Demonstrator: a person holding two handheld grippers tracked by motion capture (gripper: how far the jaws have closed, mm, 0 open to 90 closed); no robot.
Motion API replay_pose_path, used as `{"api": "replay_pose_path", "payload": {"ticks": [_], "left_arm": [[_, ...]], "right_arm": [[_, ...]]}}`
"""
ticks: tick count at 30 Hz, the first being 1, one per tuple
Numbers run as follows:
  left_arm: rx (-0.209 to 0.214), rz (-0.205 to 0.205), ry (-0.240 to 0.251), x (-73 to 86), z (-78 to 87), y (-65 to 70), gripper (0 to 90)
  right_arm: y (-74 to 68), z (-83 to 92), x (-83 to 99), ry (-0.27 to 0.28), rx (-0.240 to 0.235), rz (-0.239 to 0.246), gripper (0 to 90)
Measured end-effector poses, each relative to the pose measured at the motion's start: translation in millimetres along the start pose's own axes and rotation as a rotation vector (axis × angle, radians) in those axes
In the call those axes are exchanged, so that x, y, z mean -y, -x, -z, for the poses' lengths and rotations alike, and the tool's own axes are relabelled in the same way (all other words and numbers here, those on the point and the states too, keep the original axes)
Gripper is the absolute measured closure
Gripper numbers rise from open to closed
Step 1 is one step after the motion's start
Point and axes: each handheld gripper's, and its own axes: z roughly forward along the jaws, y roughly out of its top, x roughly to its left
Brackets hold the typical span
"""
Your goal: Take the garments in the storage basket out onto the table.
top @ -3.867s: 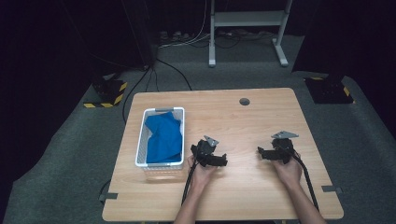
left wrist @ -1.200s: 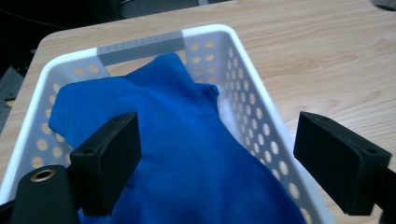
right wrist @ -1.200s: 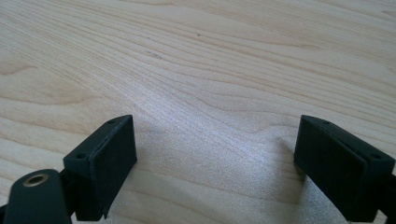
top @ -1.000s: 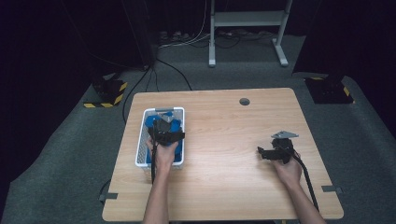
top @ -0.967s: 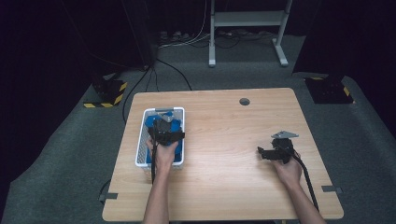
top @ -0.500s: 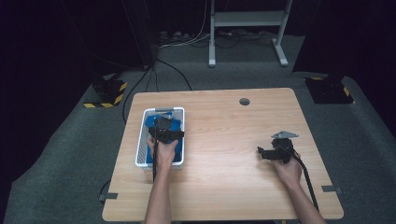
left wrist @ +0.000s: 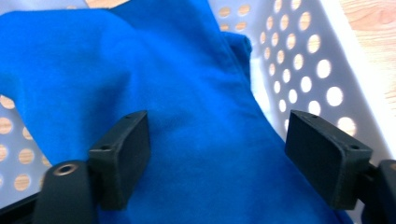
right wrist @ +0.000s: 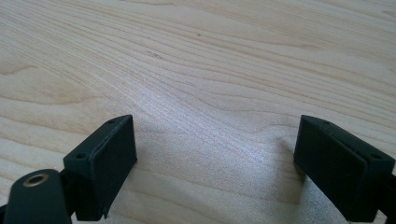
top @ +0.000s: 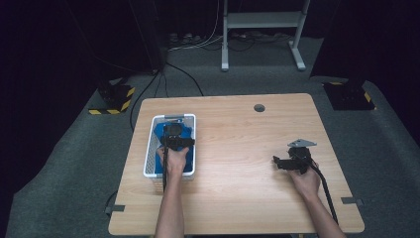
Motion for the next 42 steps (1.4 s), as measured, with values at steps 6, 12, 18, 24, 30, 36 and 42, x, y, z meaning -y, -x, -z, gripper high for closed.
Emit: {"api": "replay_pose_path", "payload": {"ticks": [6,12,18,24,30,36,42], "left_arm": [[0.004,0.001,-0.034,-0.1,-5.0,-1.4,34.2],[0.042,0.021,-0.074,0.7,-8.7,-5.6,55.4],[0.069,0.032,-0.112,1.8,-10.1,-8.4,82.4],[0.092,0.039,-0.105,2.0,-7.9,-9.4,87.4],[0.119,0.04,0.004,2.5,3.9,-11.4,87.6],[0.142,0.056,0.074,3.8,12.2,-13.5,87.7],[0.176,0.074,0.15,3.2,25.9,-18.7,87.9]], "right_arm": [[-0.1,0.0,0.0,0.0,0.0,0.0,12.5],[-0.2,0.0,0.0,0.0,0.0,-0.001,12.5],[-0.3,0.1,0.0,-0.001,-0.001,-0.001,12.5],[-0.2,0.0,0.0,0.0,-0.002,0.002,12.5],[-0.2,0.0,0.0,-0.001,-0.001,0.0,12.5],[-0.2,0.1,0.0,-0.001,-0.001,0.0,12.5],[-0.2,0.0,0.0,-0.001,-0.001,0.0,12.5]]}}
